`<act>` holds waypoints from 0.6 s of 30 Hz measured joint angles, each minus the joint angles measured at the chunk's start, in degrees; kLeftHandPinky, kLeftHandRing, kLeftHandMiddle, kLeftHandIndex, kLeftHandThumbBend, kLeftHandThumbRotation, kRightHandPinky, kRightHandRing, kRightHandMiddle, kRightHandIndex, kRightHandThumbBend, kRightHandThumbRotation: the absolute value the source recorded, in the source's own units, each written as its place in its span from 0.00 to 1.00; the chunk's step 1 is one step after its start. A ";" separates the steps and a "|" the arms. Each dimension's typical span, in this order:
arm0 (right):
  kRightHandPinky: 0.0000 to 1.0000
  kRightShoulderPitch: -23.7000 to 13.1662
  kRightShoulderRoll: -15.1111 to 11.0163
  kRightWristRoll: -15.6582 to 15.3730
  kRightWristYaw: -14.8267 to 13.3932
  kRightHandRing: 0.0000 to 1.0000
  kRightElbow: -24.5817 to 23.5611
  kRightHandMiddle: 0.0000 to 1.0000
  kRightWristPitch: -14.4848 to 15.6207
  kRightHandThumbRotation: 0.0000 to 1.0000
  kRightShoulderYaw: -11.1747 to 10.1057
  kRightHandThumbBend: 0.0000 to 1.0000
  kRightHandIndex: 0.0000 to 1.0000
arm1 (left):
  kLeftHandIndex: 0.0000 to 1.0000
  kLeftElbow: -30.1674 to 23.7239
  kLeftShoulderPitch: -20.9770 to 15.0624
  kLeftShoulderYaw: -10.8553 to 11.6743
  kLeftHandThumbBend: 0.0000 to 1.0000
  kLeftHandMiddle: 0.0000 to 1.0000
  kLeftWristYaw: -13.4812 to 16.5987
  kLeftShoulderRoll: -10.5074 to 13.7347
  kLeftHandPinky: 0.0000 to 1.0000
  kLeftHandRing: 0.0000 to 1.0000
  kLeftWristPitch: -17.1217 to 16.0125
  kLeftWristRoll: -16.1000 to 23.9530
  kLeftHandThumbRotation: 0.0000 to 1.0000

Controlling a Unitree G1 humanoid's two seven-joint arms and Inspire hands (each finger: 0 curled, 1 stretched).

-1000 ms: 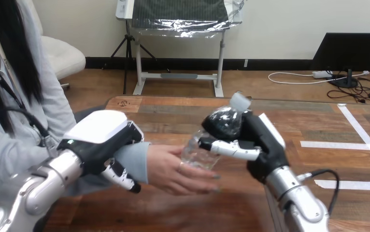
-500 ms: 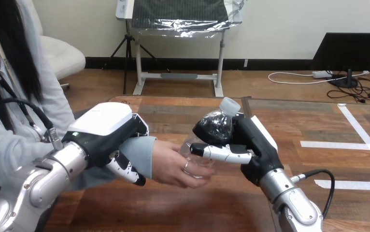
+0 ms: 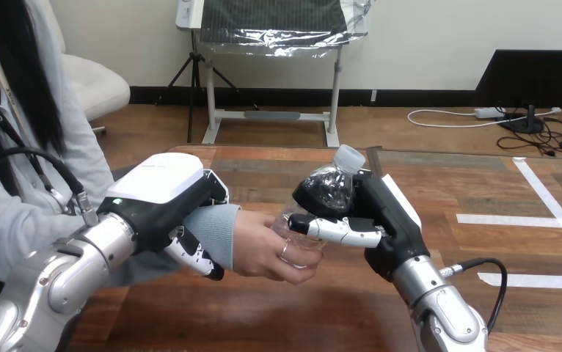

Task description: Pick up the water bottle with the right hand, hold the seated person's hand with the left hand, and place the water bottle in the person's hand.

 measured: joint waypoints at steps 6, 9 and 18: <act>0.26 0.52 0.17 -0.01 -0.36 0.31 -0.94 0.41 0.00 0.00 0.21 0.72 0.43 | 0.32 0.00 -0.04 0.00 0.83 0.32 0.00 -0.02 0.21 0.26 0.03 0.09 0.00; 0.25 0.85 0.31 0.00 -0.50 0.31 -1.62 0.41 0.00 0.00 0.23 0.72 0.43 | 0.32 0.00 -0.05 0.00 0.84 0.32 0.00 -0.06 0.21 0.26 0.04 0.10 0.00; 0.26 1.49 0.63 -0.13 -1.18 0.31 -3.33 0.41 0.01 0.00 0.31 0.70 0.43 | 0.32 0.00 -0.23 0.00 0.84 0.33 0.01 -0.14 0.21 0.26 0.07 0.14 0.00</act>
